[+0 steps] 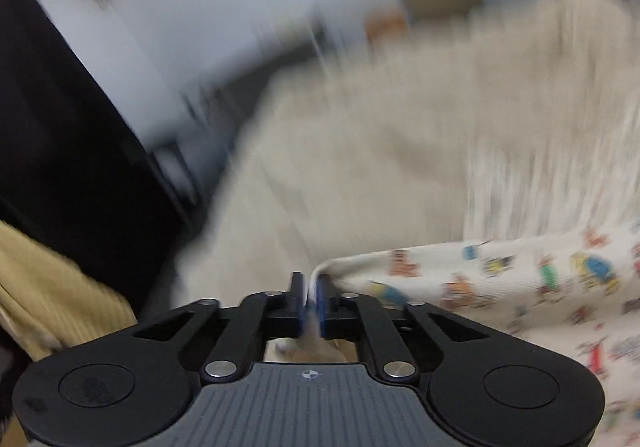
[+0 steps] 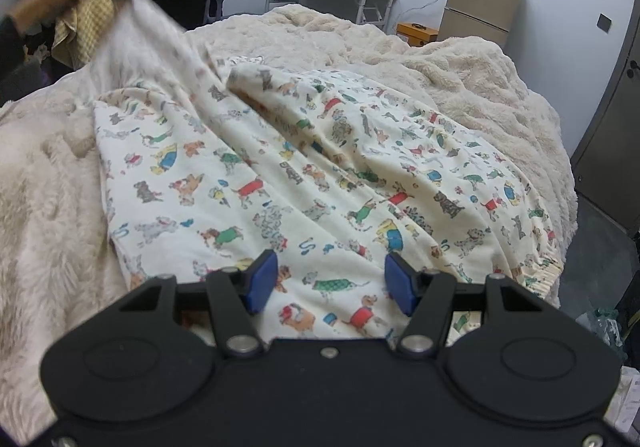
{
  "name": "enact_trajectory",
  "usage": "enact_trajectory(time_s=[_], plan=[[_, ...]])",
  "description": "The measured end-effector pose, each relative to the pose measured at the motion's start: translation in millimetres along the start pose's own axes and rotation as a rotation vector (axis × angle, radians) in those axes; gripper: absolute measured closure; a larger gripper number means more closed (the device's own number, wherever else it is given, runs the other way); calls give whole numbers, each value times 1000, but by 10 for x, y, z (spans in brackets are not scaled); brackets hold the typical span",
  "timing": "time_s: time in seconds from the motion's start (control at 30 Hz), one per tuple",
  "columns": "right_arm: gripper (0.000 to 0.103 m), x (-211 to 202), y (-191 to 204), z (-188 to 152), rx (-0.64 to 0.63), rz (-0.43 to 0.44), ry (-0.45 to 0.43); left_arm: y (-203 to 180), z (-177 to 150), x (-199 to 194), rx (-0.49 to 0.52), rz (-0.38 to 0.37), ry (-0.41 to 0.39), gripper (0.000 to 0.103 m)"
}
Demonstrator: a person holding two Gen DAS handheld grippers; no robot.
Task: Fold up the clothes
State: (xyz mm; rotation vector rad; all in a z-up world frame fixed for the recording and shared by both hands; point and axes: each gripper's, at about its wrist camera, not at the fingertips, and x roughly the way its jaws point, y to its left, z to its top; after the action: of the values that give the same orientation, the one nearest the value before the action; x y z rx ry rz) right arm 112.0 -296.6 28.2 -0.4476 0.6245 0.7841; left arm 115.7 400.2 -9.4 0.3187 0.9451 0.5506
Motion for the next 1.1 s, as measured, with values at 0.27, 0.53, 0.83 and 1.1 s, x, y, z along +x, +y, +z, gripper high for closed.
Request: enact_trajectory(time_s=[0.27, 0.53, 0.83, 1.1], plan=[[44, -409, 148, 98, -109, 64, -33, -418, -805, -726, 66, -342, -195, 33], [40, -652, 780, 76, -434, 61, 96, -1182, -1109, -2364, 360, -659, -552, 33], [81, -248, 929, -181, -412, -107, 107, -2531, -1170, -2745, 617, -610, -644, 61], [97, -900, 568, -68, -317, -131, -25, -2286, -1103, -3246, 633, -666, -769, 102]])
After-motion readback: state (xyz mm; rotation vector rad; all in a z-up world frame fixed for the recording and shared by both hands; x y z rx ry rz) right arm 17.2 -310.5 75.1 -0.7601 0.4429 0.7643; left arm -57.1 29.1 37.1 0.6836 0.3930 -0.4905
